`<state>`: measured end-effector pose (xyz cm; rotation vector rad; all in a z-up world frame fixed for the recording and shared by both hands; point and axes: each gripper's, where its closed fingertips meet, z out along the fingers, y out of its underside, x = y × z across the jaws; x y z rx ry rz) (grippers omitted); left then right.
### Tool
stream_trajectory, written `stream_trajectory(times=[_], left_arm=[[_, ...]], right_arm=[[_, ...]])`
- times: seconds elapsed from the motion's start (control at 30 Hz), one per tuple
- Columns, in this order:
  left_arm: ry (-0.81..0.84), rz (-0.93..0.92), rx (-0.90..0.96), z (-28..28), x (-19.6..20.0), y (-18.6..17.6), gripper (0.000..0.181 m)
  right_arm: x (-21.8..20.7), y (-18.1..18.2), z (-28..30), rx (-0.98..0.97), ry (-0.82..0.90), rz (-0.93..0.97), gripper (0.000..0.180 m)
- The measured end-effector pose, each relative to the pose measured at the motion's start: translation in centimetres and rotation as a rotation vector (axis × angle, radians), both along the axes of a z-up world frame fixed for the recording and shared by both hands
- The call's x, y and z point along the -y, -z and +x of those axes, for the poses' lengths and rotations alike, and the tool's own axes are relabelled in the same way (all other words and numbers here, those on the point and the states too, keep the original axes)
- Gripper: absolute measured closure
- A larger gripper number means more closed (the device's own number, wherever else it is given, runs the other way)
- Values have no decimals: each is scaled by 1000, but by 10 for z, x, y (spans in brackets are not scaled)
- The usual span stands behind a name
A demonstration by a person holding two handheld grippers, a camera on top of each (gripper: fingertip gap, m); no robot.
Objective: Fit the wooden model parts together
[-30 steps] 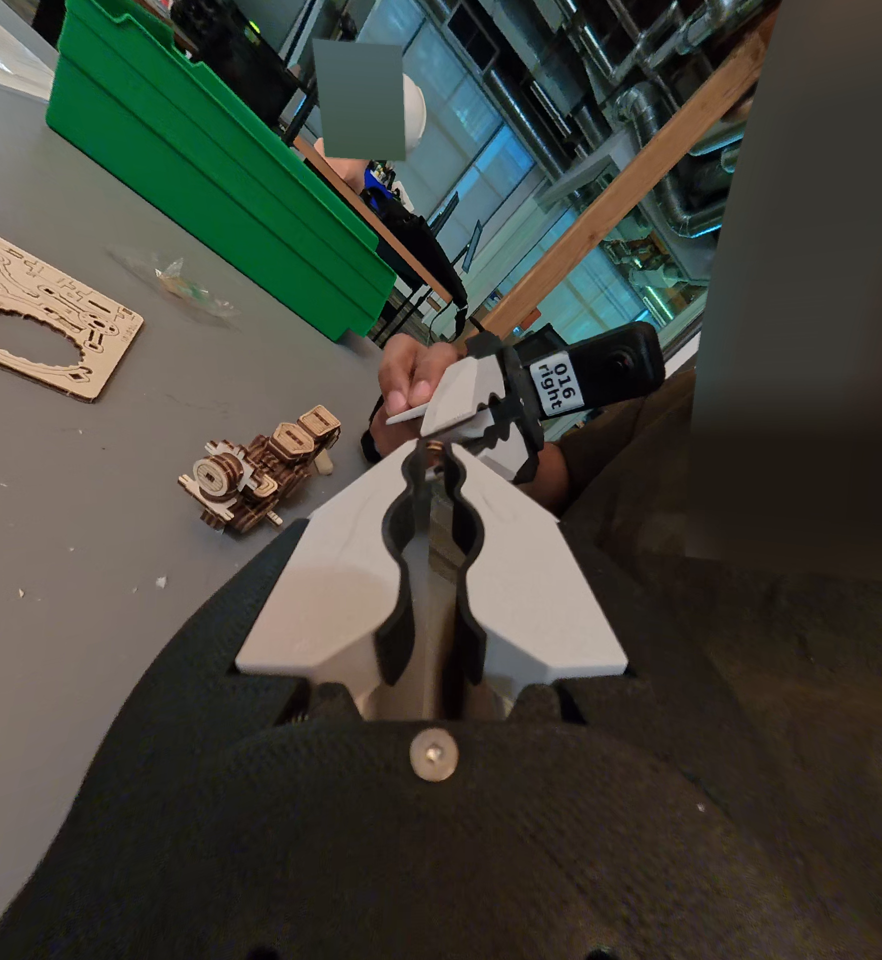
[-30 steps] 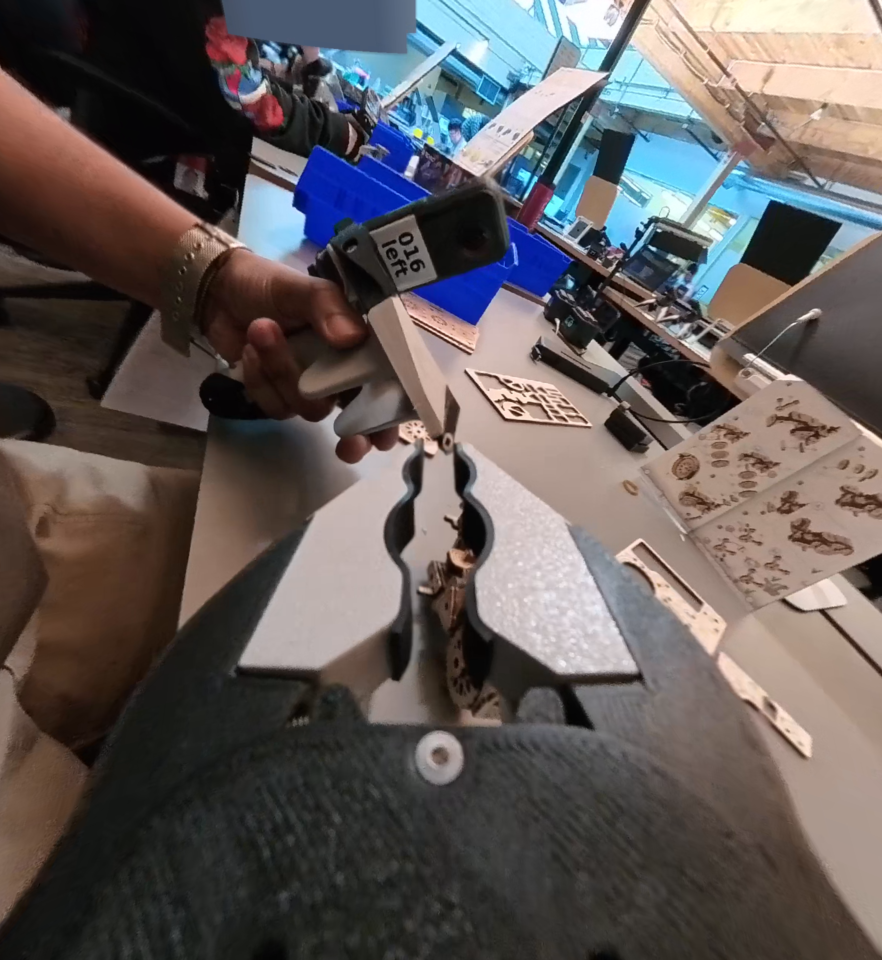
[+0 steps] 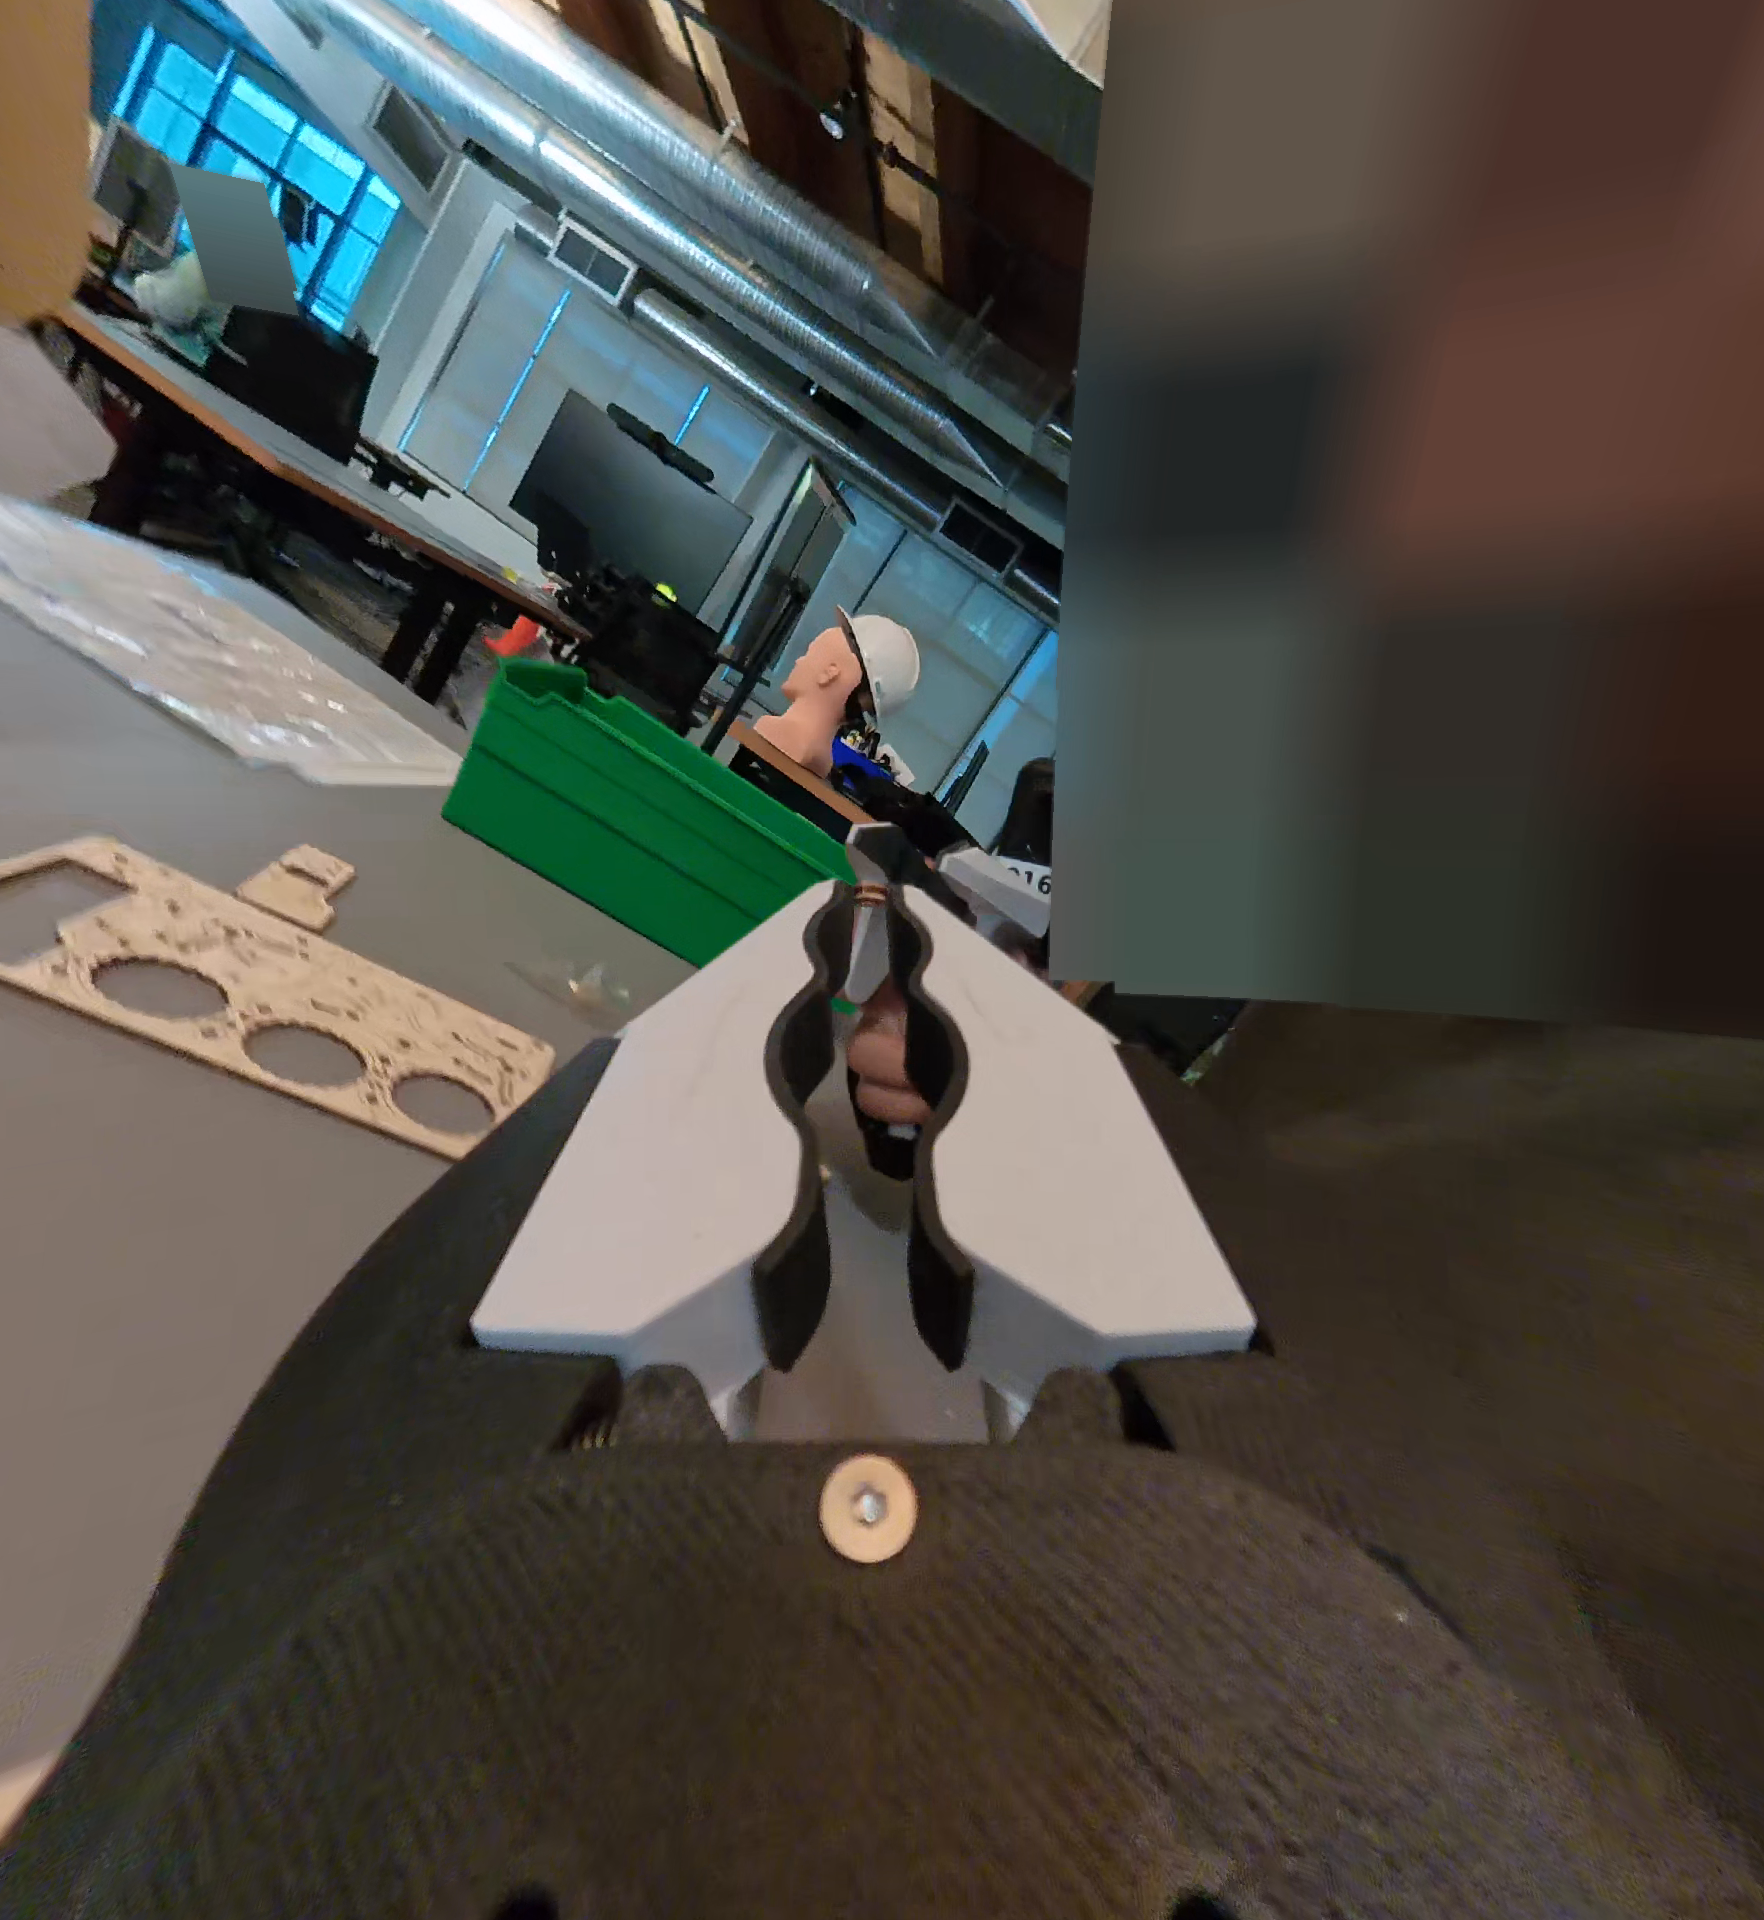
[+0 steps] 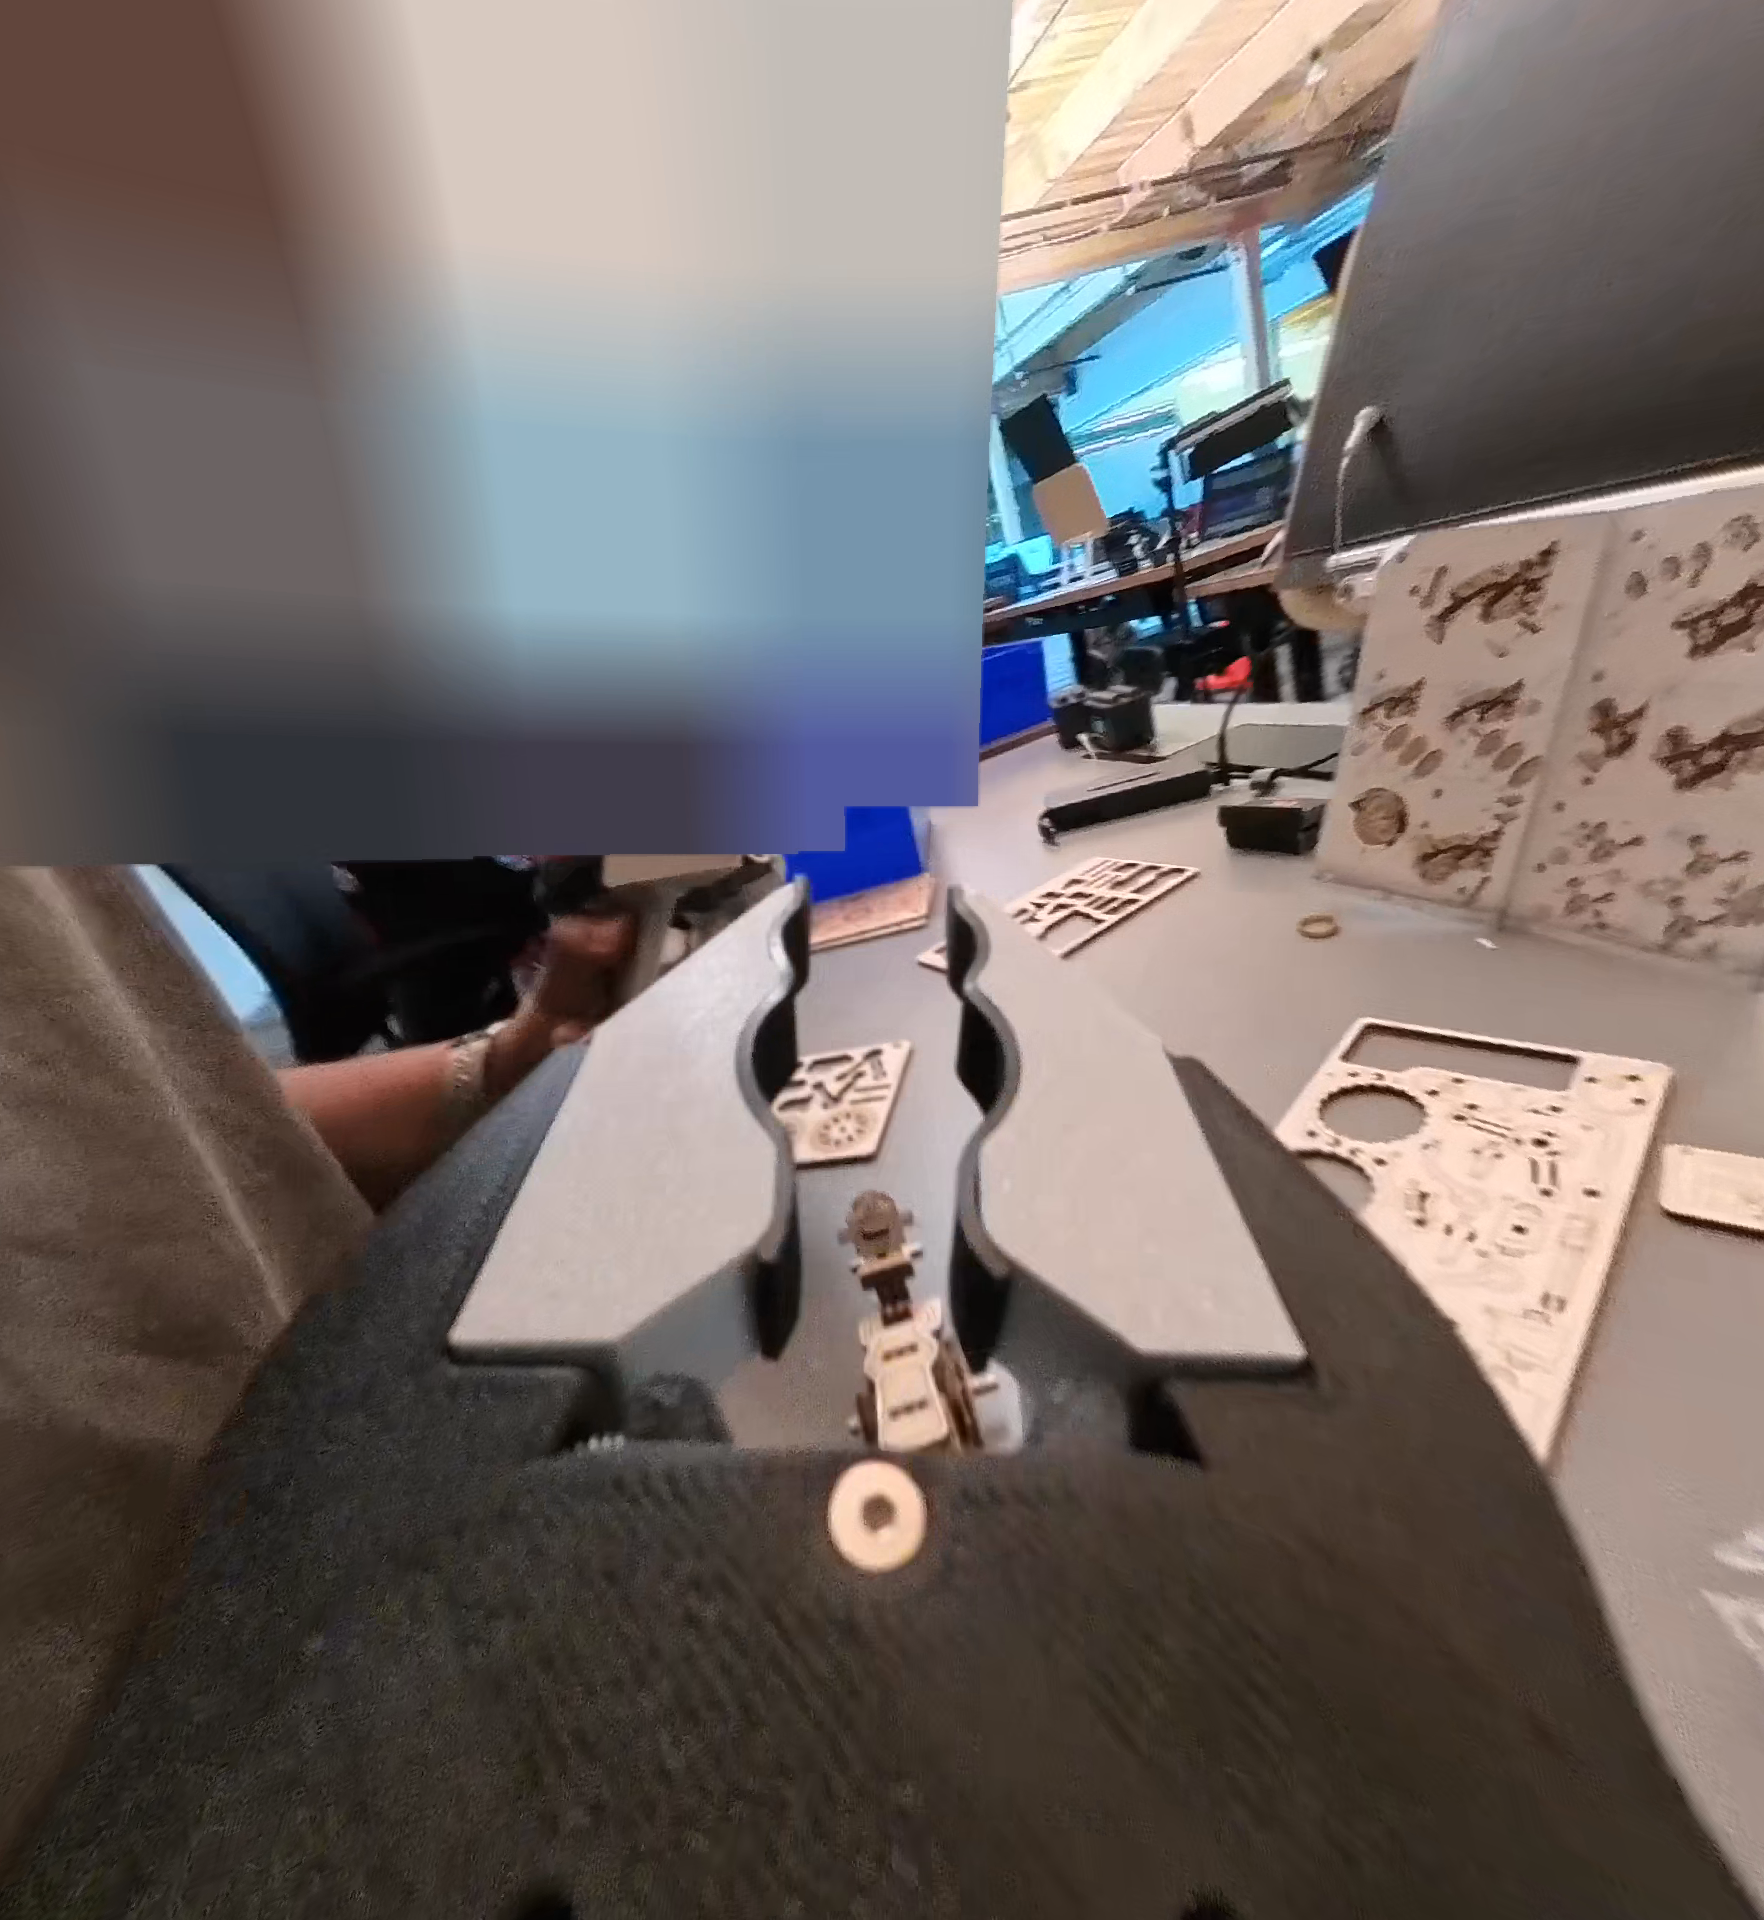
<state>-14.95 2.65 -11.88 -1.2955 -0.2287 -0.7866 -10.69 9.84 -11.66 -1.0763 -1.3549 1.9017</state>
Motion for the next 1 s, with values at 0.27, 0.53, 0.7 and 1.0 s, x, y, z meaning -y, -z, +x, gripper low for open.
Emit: stream_trajectory(times=[0.27,0.53,0.7,1.0], left_arm=[[-32,-9,-111,-20,-25,3,178],[-32,-24,-97,-19,-12,13,178],[-39,-10,-39,-20,-4,12,178],[-51,-40,-169,-32,-30,13,178]], right_arm=[[7,31,-36,146,-24,253,141],[-7,38,-24,99,53,208,153],[-17,42,-20,98,96,193,170],[-28,94,-48,476,-10,78,144]])
